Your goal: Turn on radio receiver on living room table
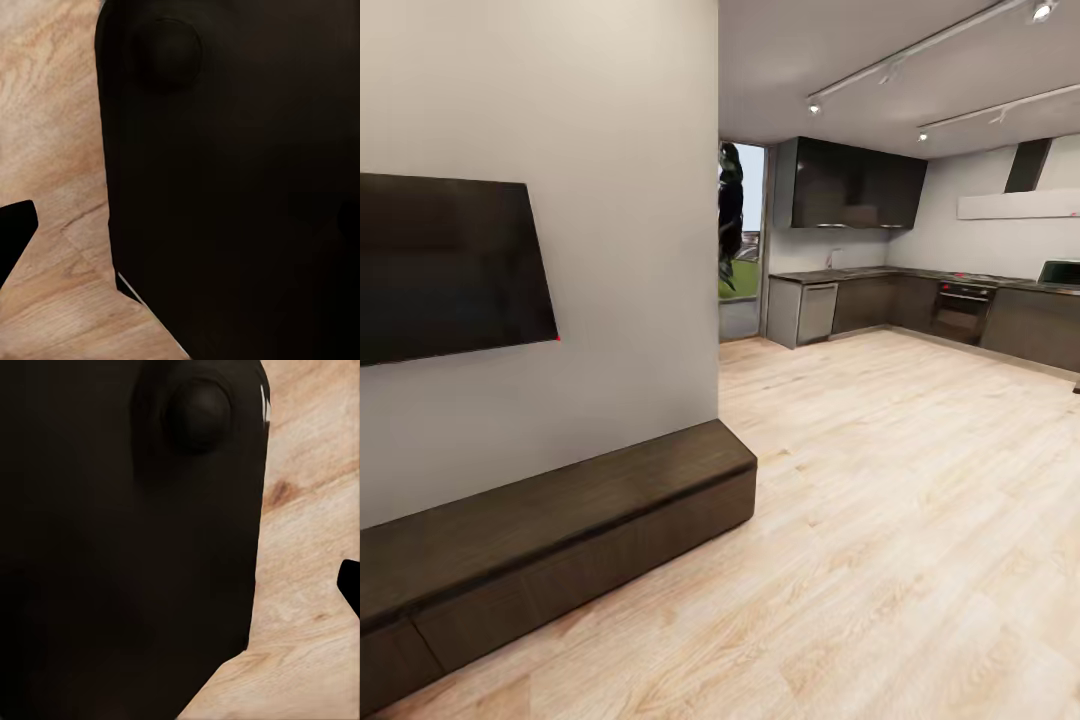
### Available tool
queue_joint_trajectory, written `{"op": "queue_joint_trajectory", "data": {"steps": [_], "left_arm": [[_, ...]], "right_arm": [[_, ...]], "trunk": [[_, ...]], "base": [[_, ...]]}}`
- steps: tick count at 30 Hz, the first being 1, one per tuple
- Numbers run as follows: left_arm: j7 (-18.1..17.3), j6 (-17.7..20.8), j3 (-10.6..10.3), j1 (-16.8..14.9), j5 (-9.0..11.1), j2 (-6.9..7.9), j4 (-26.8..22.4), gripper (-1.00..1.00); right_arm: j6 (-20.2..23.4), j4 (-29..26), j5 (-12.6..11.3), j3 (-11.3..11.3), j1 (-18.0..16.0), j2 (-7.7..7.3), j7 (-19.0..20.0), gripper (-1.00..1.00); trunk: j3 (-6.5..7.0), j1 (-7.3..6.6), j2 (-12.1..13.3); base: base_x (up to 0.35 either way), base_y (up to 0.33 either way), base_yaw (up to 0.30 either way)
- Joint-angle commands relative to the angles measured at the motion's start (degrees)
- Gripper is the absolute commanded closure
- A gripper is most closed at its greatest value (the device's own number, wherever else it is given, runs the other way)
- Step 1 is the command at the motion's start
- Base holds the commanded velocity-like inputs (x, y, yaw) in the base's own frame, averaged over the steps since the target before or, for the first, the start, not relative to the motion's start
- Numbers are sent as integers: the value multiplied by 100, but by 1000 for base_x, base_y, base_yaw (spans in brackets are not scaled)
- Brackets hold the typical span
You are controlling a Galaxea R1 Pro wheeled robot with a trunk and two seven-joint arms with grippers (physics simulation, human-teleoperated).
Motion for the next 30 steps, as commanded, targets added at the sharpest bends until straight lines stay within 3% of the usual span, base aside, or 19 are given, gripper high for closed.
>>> {"op": "queue_joint_trajectory", "data": {"steps": [1, 6, 15, 30], "left_arm": [[0, 0, 0, -1, 0, 0, 0, -100], [-20, -55, 61, -1, 20, -60, -66, -100], [-12, -131, 79, -1, 146, -104, -226, -100], [-18, -148, 79, -1, 151, -110, -229, -100]], "right_arm": [[0, 0, 0, 0, -1, 0, 0, -100], [-162, -18, 16, 164, -78, 43, 24, -100], [-374, -27, -268, 454, -95, 55, 42, -100], [-378, -27, -749, 939, -91, 50, 44, -100]], "trunk": [[0, 1, 1], [0, 1, 1], [2, 1, 1], [35, 1, 1]], "base": [[0, 0, 0], [0, 0, 0], [0, 0, -30], [0, 0, -259]]}}
